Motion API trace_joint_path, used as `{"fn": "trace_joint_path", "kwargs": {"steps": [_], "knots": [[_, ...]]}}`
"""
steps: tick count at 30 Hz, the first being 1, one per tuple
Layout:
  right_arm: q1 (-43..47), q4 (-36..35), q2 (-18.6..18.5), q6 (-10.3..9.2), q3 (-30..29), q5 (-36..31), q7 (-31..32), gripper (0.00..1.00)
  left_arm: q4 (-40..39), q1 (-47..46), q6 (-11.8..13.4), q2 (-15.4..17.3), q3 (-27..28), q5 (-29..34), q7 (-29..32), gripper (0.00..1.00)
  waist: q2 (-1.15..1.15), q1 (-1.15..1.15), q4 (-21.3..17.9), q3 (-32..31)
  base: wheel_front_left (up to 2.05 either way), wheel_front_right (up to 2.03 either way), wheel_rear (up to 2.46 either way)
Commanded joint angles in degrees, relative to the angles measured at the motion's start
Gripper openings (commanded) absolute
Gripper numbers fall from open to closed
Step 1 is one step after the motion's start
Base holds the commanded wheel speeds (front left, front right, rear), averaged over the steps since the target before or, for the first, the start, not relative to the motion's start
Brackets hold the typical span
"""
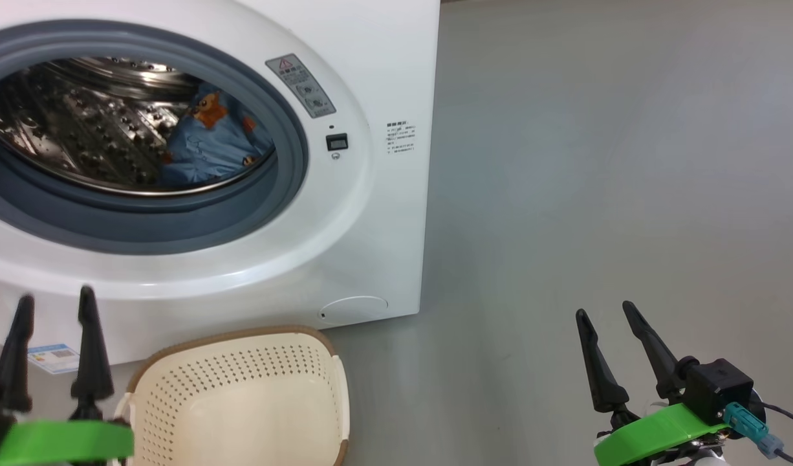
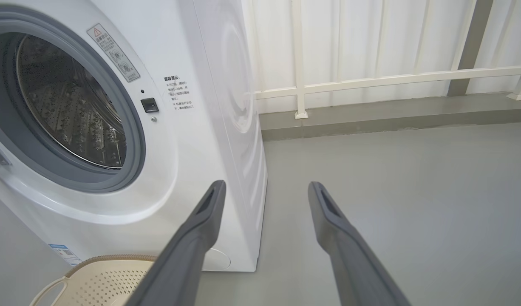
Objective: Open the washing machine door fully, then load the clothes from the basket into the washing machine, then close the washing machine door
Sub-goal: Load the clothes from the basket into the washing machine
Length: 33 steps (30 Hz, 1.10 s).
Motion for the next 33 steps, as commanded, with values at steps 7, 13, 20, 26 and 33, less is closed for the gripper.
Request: {"fn": "trace_joint_path", "kwargs": {"steps": [7,13,20,26,33], "knots": [[0.15,-2.24,-0.11,0.09,1.23,-1.37,-0.27,1.00,-3.51,5.41,-0.08,-1.45,2.60,2.99,-0.14,1.00,0.00,0.00,-0.62,-1.62,0.00,0.00,0.00],[1.15,-2.79,-0.11,0.09,0.31,-2.45,-0.27,1.00,-4.36,9.00,-0.08,-4.16,3.32,3.54,-0.14,1.00,0.00,0.00,-0.65,-3.31,0.00,0.00,0.00],[2.07,-3.21,-0.11,0.09,-0.02,-3.10,-0.27,1.00,-4.21,11.47,-0.03,-5.30,4.73,4.68,-0.14,1.00,0.00,0.00,-0.78,-4.60,0.00,0.00,0.00],[2.63,-3.58,-0.11,0.09,-0.32,-3.40,-0.27,1.00,-3.18,12.31,-0.02,-5.61,4.83,5.79,-0.14,1.00,0.00,0.00,-0.76,-5.13,0.00,0.00,0.00],[2.66,-3.88,-0.11,0.09,-0.70,-3.68,-0.27,1.00,-2.22,13.18,-0.04,-5.76,2.97,6.05,-0.14,1.00,0.00,0.00,-0.25,-6.22,0.00,0.00,0.00]]}}
